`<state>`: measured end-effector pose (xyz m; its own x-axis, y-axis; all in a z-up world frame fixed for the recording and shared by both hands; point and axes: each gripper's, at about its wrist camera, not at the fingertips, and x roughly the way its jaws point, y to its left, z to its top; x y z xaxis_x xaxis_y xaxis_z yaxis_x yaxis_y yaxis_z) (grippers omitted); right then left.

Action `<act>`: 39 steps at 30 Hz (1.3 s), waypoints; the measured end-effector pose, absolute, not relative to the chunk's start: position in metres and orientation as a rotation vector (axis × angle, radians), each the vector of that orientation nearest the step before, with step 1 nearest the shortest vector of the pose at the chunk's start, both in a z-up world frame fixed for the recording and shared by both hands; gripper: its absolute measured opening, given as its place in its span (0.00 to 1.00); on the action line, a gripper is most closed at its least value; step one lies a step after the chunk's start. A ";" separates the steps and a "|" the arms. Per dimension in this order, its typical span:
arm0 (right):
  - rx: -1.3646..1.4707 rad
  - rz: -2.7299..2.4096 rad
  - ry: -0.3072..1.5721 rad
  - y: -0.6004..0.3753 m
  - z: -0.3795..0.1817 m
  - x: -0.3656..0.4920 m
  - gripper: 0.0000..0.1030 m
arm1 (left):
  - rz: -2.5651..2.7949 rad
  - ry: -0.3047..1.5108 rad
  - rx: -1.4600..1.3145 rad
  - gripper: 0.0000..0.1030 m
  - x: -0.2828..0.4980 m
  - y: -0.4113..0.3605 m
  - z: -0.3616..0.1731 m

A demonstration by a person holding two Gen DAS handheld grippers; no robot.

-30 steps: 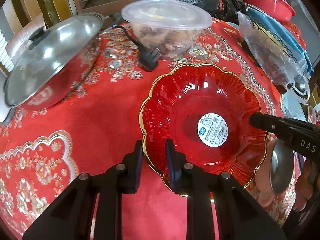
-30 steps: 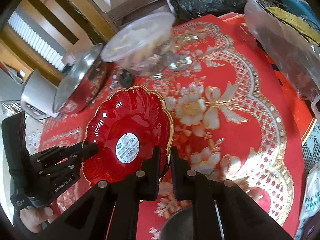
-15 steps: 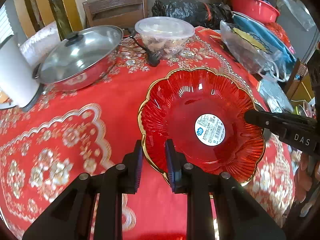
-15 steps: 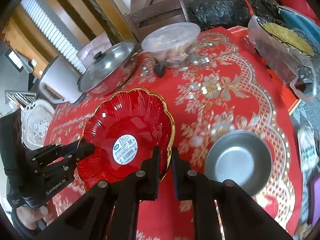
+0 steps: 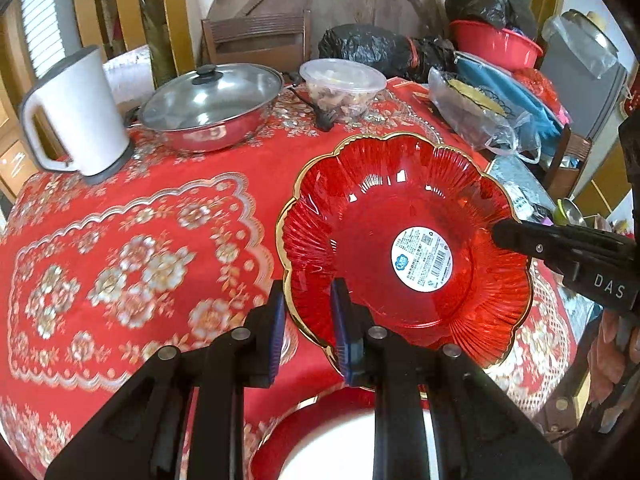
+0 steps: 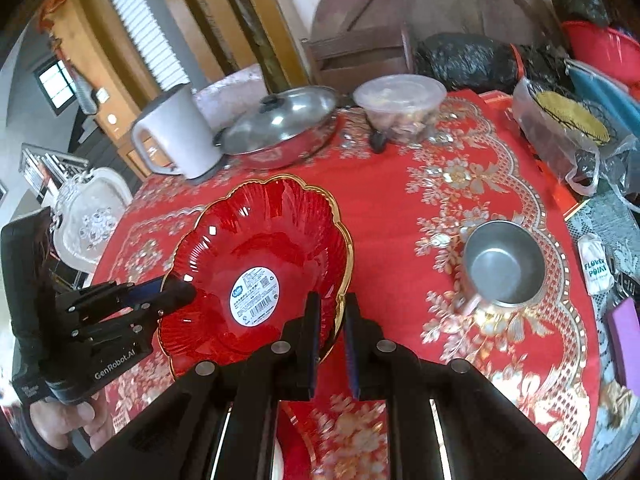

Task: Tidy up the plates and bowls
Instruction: 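Carry the red glass bowl with the left tool and lower it onto the stack, then open the left tool to release the red bowl on the stack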

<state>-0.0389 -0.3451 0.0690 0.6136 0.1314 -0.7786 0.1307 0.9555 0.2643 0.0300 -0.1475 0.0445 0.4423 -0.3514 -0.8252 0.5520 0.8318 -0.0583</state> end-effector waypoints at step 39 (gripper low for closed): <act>0.248 0.173 1.019 -0.262 0.007 -0.147 0.15 | -0.598 0.989 0.208 0.21 -0.101 -0.053 -0.002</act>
